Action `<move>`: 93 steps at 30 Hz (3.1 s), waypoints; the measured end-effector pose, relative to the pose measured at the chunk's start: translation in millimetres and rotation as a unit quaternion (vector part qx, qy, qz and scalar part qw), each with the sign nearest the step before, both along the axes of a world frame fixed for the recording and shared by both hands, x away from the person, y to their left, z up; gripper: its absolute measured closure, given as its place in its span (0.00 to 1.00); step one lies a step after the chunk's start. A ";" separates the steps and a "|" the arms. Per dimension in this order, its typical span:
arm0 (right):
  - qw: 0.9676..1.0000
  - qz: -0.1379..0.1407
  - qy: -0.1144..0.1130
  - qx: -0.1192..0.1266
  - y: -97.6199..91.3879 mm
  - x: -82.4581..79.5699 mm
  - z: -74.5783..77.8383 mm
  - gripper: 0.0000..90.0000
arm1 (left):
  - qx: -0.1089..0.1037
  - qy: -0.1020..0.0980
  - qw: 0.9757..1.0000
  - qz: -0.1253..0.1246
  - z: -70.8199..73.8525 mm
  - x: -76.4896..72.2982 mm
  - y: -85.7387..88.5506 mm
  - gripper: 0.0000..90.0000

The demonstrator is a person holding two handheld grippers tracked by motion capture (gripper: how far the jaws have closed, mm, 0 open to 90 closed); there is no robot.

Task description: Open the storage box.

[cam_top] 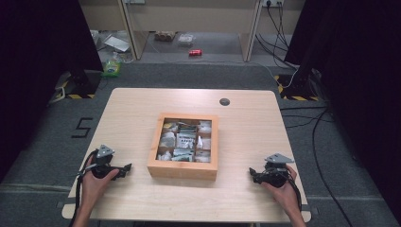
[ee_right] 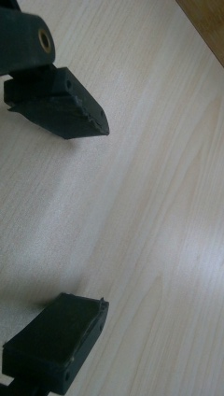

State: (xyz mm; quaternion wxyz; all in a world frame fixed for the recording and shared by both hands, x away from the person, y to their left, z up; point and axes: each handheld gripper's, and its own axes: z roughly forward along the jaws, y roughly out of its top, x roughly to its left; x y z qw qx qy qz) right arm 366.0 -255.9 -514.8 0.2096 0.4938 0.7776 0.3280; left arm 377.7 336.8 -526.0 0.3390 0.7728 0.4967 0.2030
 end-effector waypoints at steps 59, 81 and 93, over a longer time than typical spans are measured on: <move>0.990 0.125 -0.024 0.066 73.7 -31.8 29.4 0.21 | 0.000 0.000 1.000 -0.001 0.0 0.5 0.5 0.00; 0.982 0.167 -0.042 0.073 104.6 -40.1 35.2 0.30 | 0.000 0.000 1.000 -0.002 -0.1 1.0 1.0 0.00; 0.978 0.182 -0.066 0.082 118.2 -38.5 37.4 0.51 | 0.000 0.000 1.000 -0.002 -0.1 1.2 1.2 0.00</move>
